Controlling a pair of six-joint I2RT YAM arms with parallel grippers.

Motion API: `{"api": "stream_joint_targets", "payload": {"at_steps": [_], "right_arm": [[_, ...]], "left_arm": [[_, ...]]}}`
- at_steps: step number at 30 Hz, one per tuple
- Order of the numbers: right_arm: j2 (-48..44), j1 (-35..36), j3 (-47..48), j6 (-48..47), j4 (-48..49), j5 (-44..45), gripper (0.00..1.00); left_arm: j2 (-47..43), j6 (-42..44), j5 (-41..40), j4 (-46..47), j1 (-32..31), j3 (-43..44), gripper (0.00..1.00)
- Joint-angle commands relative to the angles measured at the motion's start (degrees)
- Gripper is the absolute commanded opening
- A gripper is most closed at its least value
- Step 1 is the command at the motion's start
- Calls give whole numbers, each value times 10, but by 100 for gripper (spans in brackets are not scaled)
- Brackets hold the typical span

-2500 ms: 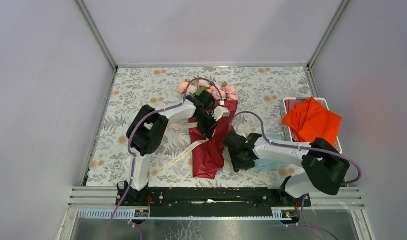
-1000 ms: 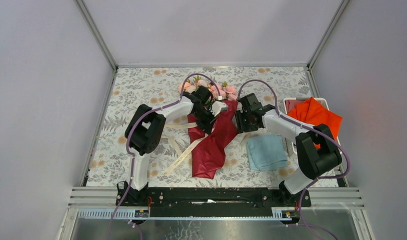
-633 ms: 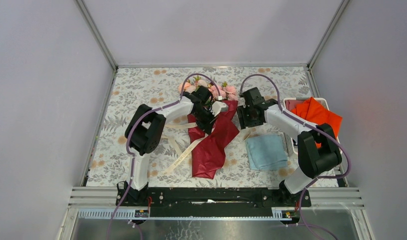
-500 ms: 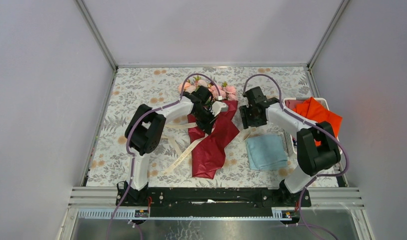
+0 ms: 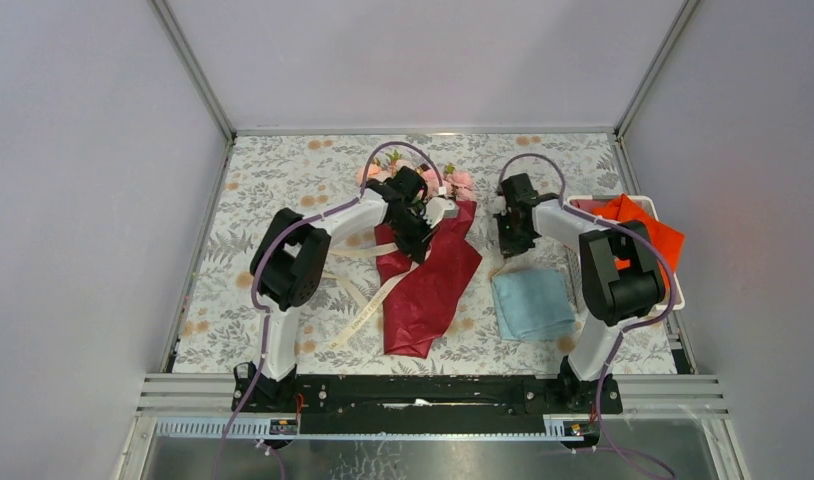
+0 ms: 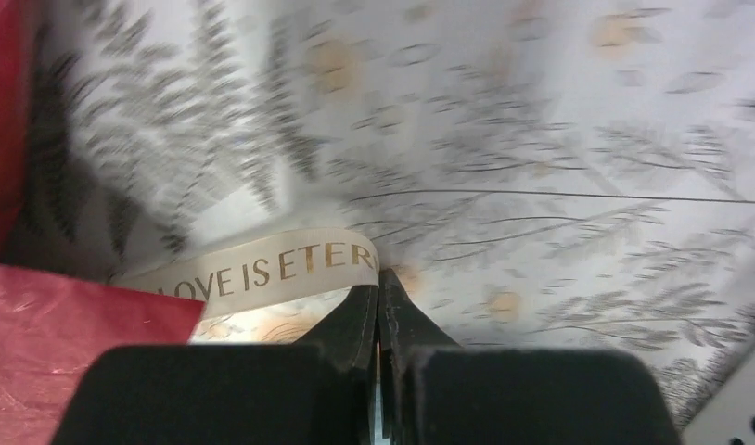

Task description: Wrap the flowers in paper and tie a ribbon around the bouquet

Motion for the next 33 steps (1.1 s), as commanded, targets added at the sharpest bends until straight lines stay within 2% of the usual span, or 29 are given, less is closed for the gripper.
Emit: {"api": "stream_joint_targets", "payload": {"at_steps": [1, 4, 13, 19, 23, 27, 30, 33], "right_arm": [[-68, -78, 4, 46, 44, 34, 0], [-148, -104, -3, 60, 71, 83, 0], [-334, -107, 30, 45, 73, 207, 0], [-409, -107, 95, 12, 60, 258, 0], [-435, -108, 147, -1, 61, 261, 0], [-445, -106, 176, 22, 71, 210, 0], [-429, -105, 170, 71, 78, 78, 0], [-414, -43, 124, 93, 126, -58, 0]], "left_arm": [[3, 20, -16, -20, 3, 39, 0], [4, 28, -28, -32, 3, 67, 0], [14, 34, -27, -44, 3, 103, 0], [30, 29, -16, -57, 3, 135, 0], [35, 27, -8, -63, 1, 149, 0], [33, 28, -1, -73, 0, 157, 0], [27, 29, 8, -72, 0, 152, 0], [25, 28, 26, -72, 2, 149, 0]]}}
